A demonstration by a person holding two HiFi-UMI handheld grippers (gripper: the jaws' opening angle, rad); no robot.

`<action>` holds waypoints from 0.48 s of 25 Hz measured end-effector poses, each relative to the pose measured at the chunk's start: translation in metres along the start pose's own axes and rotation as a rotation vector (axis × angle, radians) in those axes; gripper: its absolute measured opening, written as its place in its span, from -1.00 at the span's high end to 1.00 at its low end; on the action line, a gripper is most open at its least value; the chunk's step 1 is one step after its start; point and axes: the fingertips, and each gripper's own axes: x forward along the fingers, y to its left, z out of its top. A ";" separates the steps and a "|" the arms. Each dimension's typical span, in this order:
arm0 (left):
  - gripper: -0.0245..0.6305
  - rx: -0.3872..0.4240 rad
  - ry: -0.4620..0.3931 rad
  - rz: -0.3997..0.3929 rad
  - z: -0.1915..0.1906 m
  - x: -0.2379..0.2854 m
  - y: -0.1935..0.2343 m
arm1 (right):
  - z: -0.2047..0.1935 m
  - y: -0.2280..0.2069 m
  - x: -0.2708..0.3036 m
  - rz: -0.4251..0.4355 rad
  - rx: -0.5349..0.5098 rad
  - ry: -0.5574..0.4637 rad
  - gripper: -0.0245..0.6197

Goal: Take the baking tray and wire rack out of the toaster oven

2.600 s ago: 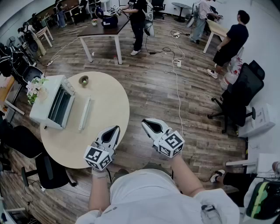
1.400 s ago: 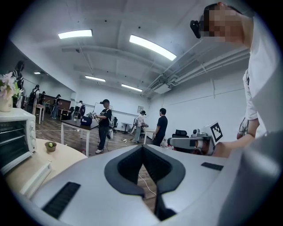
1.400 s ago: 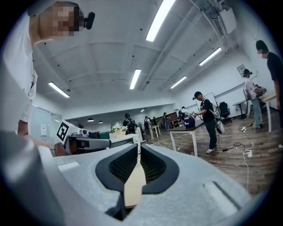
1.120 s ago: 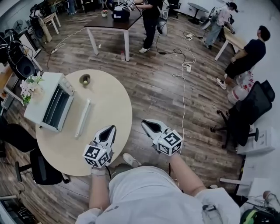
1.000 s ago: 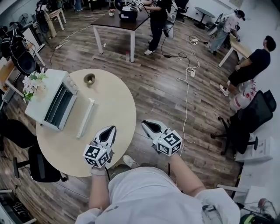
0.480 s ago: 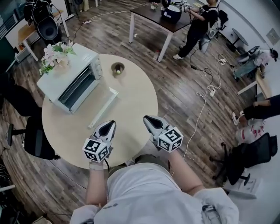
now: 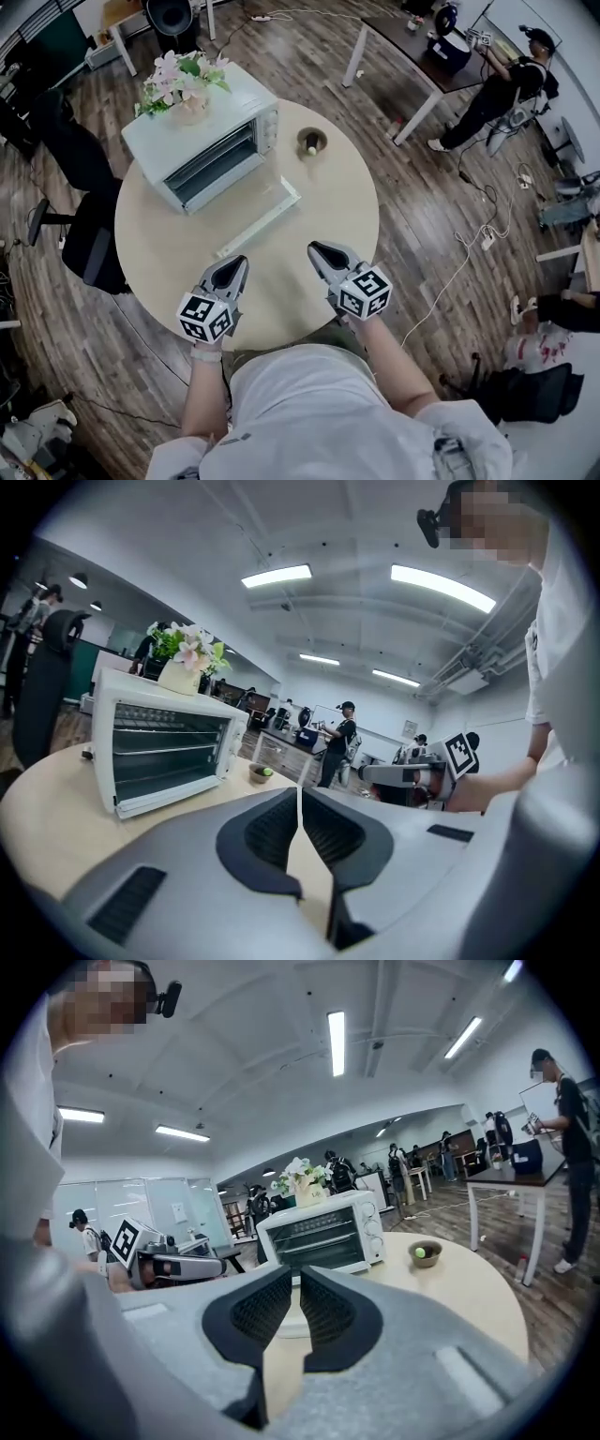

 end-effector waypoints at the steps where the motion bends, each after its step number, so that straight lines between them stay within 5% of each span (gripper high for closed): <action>1: 0.93 -0.006 -0.005 0.026 0.002 0.000 0.005 | 0.002 -0.002 0.008 0.024 -0.001 0.009 0.84; 12: 0.93 -0.061 -0.067 0.323 0.016 -0.015 0.031 | 0.009 -0.026 0.076 0.291 0.023 0.097 0.84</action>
